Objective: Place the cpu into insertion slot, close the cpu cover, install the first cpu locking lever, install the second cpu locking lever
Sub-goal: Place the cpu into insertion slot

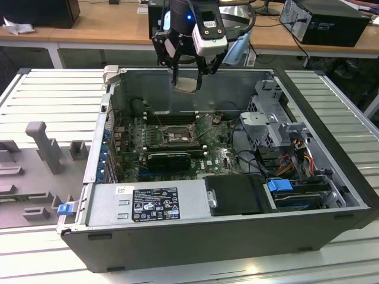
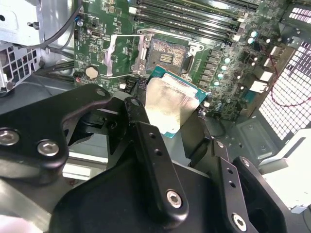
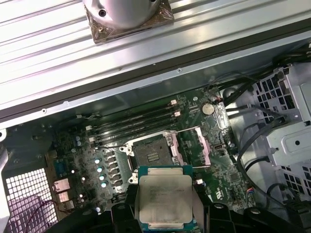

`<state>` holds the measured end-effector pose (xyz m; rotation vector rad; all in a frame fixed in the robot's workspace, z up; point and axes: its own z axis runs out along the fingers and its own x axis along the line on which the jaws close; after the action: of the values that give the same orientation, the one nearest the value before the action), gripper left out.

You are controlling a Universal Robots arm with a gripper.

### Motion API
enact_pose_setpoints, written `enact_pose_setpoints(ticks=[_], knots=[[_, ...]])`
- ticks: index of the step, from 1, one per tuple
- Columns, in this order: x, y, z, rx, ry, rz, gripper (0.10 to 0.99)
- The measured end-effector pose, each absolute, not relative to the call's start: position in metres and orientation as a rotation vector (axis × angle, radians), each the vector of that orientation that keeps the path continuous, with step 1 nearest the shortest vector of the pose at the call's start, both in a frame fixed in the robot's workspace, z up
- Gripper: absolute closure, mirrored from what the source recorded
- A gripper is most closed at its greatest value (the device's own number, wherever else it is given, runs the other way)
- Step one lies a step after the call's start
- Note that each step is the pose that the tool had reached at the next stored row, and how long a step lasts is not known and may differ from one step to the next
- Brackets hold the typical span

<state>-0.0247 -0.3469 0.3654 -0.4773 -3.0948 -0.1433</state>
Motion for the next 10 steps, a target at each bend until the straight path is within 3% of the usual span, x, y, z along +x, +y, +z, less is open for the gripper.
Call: enact_pose_setpoints(ticks=[10], knots=[[-0.0247,-0.3469,0.3654,-0.528,-3.088,-0.144,0.557]])
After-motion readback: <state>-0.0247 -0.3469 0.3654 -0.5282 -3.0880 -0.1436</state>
